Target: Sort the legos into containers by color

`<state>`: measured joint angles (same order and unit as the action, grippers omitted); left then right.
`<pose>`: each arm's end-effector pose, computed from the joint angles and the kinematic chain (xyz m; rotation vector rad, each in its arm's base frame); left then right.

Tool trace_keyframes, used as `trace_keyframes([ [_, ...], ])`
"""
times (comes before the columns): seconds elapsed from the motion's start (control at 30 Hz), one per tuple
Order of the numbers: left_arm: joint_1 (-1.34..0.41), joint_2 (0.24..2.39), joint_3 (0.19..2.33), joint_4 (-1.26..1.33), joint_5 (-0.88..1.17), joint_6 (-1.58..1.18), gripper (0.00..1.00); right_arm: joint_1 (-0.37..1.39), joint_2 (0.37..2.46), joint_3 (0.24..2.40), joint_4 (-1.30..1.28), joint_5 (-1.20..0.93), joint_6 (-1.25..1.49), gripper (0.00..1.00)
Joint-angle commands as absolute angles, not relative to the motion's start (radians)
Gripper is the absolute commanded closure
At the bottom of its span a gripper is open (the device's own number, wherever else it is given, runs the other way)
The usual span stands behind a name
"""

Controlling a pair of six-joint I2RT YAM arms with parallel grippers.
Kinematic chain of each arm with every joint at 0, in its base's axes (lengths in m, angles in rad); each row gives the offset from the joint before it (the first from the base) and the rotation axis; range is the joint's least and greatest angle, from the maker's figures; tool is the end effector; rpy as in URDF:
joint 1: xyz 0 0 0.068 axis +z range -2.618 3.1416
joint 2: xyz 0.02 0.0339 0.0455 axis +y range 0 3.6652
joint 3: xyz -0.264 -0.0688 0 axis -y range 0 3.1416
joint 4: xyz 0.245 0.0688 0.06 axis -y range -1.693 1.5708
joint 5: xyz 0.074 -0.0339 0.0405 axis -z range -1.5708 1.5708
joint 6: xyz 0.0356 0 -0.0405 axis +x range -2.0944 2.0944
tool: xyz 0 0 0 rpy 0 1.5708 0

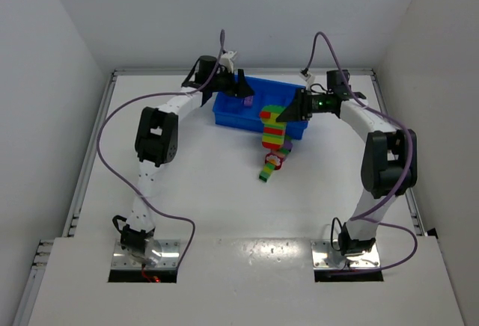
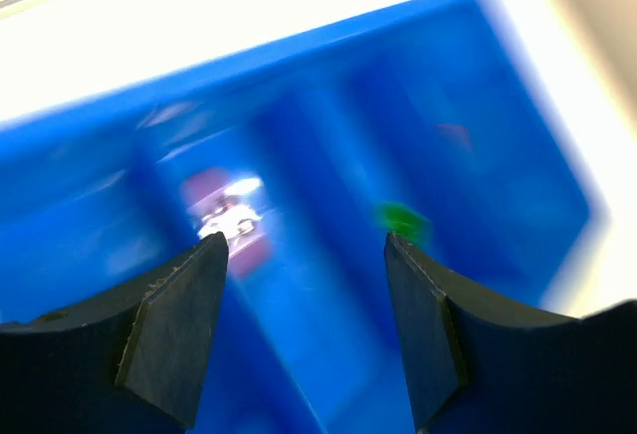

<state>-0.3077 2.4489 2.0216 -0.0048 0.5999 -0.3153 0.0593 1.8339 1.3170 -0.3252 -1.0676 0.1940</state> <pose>0.5323 -0.1902 0.1919 0.3927 2.0240 -0.9921 0.3895 0.0544 0.2315 -0.3462 2.2249 1.3937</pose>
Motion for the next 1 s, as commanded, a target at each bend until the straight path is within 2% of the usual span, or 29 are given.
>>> trace_keyframes([
  [0.0,-0.304,2.351,2.071,0.198,1.099,-0.479,0.30,0.081,1.789,1.370,-0.356,-1.109,0.095,0.98],
  [0.03,-0.304,2.361,2.083,0.237,1.226,-0.547,0.30,0.081,1.789,1.370,-0.370,-1.123,0.075,0.98],
  [0.13,-0.314,2.361,2.060,0.400,1.319,-0.741,0.30,0.103,1.798,1.394,-0.463,-1.123,-0.040,0.98],
  [0.2,-0.324,2.336,2.037,0.405,1.345,-0.711,0.30,0.112,1.798,1.405,-0.502,-1.123,-0.078,0.98],
  [0.4,-0.365,2.306,2.037,0.152,1.463,-0.519,0.30,0.112,1.807,1.427,-0.511,-1.141,-0.078,0.98],
  [0.63,-0.387,2.287,2.017,0.123,1.549,-0.499,0.29,0.112,1.807,1.427,-0.511,-1.141,-0.078,0.98],
  [0.87,-0.387,2.253,1.937,0.123,1.526,-0.488,0.29,0.112,1.807,1.447,-0.502,-1.141,-0.069,0.98],
  [0.93,-0.387,2.253,1.937,0.123,1.526,-0.488,0.34,0.112,1.807,1.456,-0.502,-1.141,-0.069,0.98],
  [0.97,-0.387,2.253,1.937,0.123,1.526,-0.488,0.44,0.112,1.807,1.456,-0.502,-1.141,-0.069,0.98],
])
